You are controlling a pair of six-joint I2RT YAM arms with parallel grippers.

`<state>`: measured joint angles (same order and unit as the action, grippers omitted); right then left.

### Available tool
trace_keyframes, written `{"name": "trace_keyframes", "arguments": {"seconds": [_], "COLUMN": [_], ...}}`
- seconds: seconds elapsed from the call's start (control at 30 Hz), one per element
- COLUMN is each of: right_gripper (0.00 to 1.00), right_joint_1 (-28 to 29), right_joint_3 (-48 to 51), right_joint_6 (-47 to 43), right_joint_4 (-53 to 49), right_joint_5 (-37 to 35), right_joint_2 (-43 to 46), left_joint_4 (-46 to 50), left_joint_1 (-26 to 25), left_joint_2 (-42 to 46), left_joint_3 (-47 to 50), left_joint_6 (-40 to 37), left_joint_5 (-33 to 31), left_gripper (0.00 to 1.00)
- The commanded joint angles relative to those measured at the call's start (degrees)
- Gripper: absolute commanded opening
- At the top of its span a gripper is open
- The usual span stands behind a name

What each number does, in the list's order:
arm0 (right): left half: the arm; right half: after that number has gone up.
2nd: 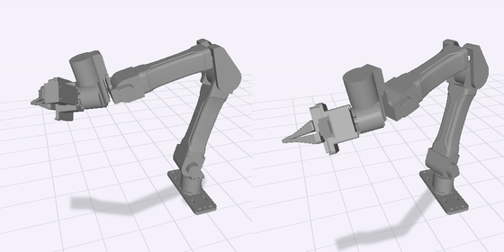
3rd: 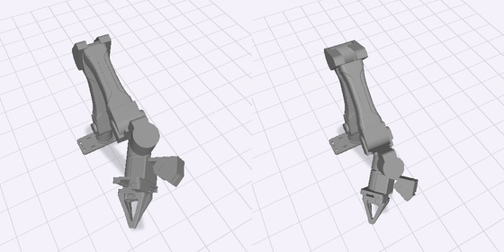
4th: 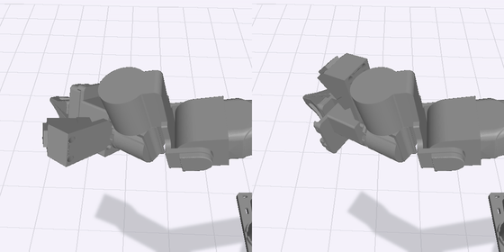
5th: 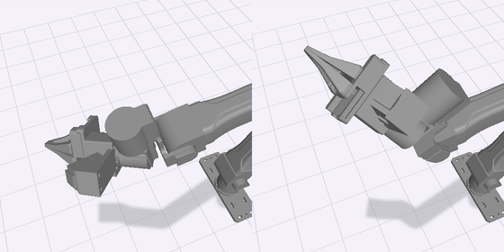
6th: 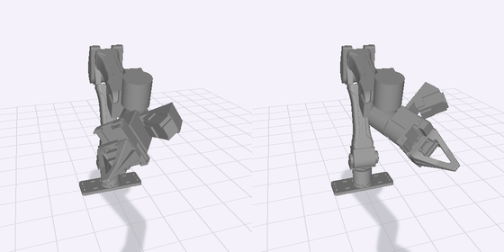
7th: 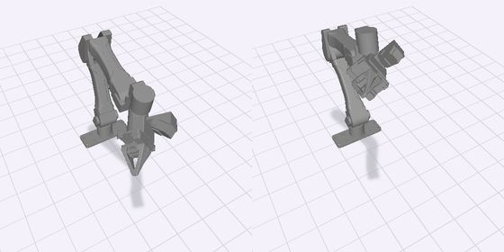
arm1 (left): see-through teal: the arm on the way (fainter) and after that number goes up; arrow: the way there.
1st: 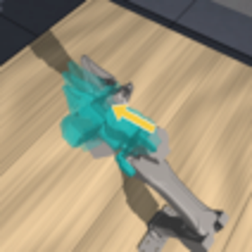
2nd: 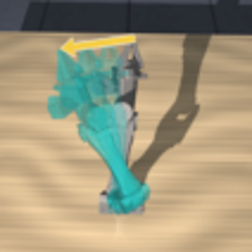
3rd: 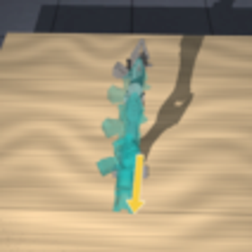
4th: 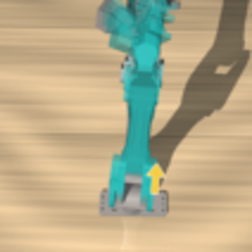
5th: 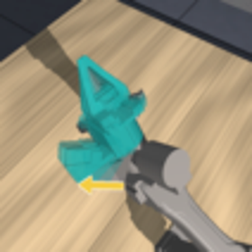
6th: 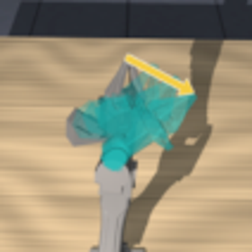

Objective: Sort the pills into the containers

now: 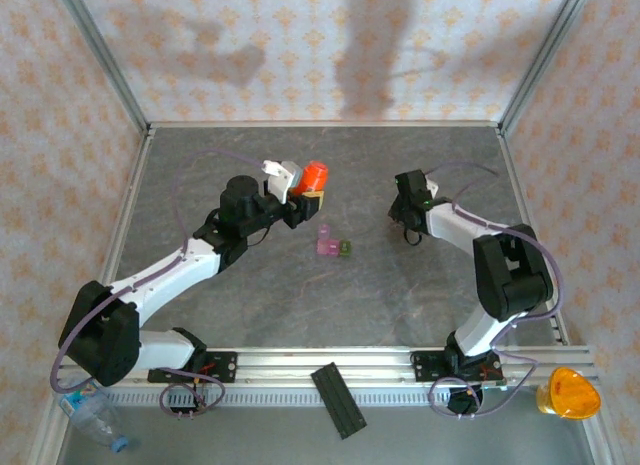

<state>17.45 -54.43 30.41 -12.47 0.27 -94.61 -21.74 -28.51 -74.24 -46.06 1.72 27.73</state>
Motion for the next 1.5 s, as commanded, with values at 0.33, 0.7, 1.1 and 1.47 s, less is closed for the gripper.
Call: {"name": "trace_keyframes", "arguments": {"seconds": [0.33, 0.7, 1.1, 1.47], "right_gripper": [0.73, 0.78, 0.80, 0.81], "right_joint_1": [1.15, 6.93, 15.24, 15.37], "right_joint_3": [1.17, -8.80, -32.49, -43.46], "right_joint_6": [5.08, 8.39, 15.76, 20.34], "right_joint_4": [-0.80, -8.84, -25.79, -27.43], "right_joint_5": [2.23, 8.47, 8.65, 16.24], "right_joint_2": [-2.46, 8.96, 6.47, 5.76], "left_joint_4": [-3.23, 10.26, 15.24, 14.85], "left_joint_1": [-0.58, -0.58, -2.68, -6.10], "left_joint_2": [0.27, 5.48, 9.54, 13.78], "left_joint_3": [1.29, 2.54, 8.94, 13.54], "left_joint_6": [1.19, -0.55, 1.14, 5.54], "left_joint_5": [-2.78, -3.36, -4.28, -6.86], "left_gripper": [0.00, 0.00, 0.00, 0.00]}}
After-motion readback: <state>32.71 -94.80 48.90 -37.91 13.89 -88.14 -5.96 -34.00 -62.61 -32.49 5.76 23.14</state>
